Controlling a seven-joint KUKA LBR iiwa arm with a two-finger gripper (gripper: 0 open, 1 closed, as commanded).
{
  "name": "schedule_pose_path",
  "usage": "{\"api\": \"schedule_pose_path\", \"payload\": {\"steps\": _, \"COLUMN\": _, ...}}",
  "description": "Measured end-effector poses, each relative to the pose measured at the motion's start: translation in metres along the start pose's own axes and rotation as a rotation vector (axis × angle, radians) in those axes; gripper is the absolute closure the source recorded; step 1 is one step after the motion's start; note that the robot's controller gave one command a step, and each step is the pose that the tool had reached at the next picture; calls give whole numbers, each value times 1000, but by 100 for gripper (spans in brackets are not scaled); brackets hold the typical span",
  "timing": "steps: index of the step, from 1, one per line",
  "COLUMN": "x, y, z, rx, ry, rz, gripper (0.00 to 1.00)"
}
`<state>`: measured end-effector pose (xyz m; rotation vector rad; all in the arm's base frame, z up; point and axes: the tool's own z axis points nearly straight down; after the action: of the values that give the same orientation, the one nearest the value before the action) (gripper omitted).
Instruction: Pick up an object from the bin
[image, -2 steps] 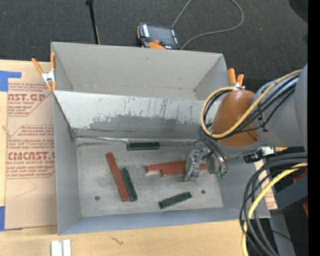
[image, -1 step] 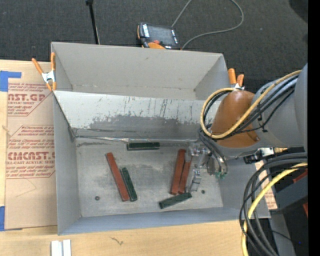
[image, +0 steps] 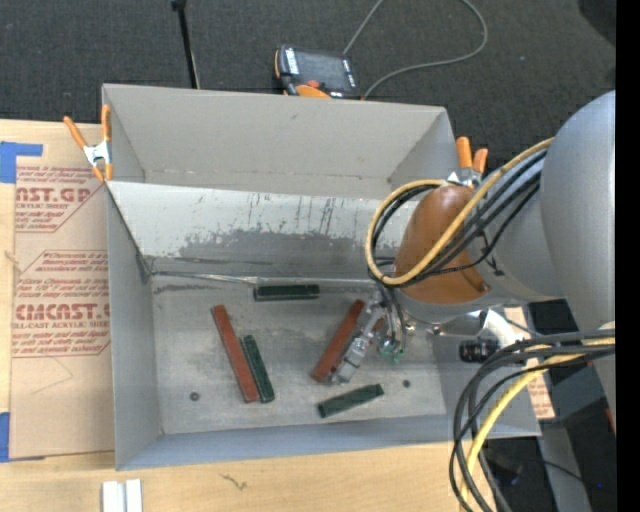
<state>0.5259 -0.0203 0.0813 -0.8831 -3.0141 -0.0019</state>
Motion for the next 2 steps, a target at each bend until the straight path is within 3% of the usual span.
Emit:
{"api": "schedule_pose_path", "payload": {"steps": 1, "x": 27, "y": 4, "z": 11, "rx": -1, "ry": -6, "rz": -354, "gripper": 0}}
{"api": "schedule_pose_path", "payload": {"steps": 2, "x": -79, "y": -32, "z": 5, "rx": 3, "ry": -9, "rz": -496, "gripper": 0}}
